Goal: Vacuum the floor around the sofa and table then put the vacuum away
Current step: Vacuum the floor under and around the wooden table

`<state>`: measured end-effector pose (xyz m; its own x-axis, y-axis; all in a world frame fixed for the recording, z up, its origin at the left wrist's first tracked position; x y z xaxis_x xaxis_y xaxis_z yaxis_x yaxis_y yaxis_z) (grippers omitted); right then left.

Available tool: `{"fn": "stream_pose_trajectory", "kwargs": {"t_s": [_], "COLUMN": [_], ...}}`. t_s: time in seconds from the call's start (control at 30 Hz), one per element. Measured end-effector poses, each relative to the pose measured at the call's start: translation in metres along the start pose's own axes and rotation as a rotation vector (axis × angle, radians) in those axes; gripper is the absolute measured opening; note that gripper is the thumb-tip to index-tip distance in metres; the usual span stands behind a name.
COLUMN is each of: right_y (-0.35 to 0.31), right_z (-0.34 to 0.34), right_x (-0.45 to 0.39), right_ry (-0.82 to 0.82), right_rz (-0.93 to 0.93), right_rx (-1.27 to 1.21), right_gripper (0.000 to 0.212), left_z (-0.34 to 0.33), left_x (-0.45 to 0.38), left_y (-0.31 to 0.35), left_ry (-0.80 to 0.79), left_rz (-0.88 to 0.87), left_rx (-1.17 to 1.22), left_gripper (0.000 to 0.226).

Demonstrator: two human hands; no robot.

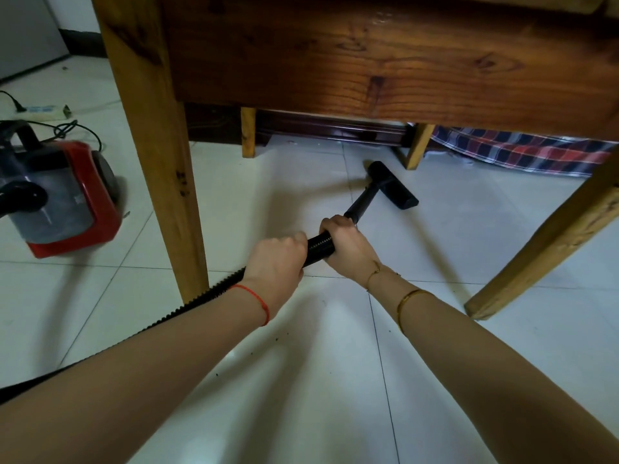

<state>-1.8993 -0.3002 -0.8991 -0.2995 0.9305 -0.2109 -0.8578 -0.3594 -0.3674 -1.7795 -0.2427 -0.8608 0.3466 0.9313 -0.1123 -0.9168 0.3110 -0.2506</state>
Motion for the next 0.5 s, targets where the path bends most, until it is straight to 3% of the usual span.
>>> {"fn": "stream_pose_trajectory", "kwargs": {"t_s": [0.33,0.5], "right_y": [0.070,0.069], "right_z": [0.020,0.025], "right_x": [0.006,0.020], "right_ry": [-0.052,-0.021], "right_rz": [-0.198,-0.153], "right_rx": [0.037,0.065], "right_gripper": [0.020,0.020], "left_z": [0.001,0.003], "left_x": [-0.050,-0.043], "left_y": [0.051,0.057], "left_ry": [0.027,0.029], "left_rz": [-0.078,-0.119], "left_rx": [0.046,0.048], "left_gripper": [0.028,0.025]}}
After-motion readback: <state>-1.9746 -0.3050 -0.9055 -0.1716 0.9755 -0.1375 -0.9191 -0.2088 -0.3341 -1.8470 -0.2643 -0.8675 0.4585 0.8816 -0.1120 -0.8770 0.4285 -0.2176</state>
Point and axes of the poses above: each hand's wrist, its own x-axis away from the middle knuckle, its own z-axis out of the back of the hand, y = z × x, the point moved 5 cm from there along -x, towards the middle knuckle, and after that the axes turned 4 degrees about -x, right-handed, at the moved point
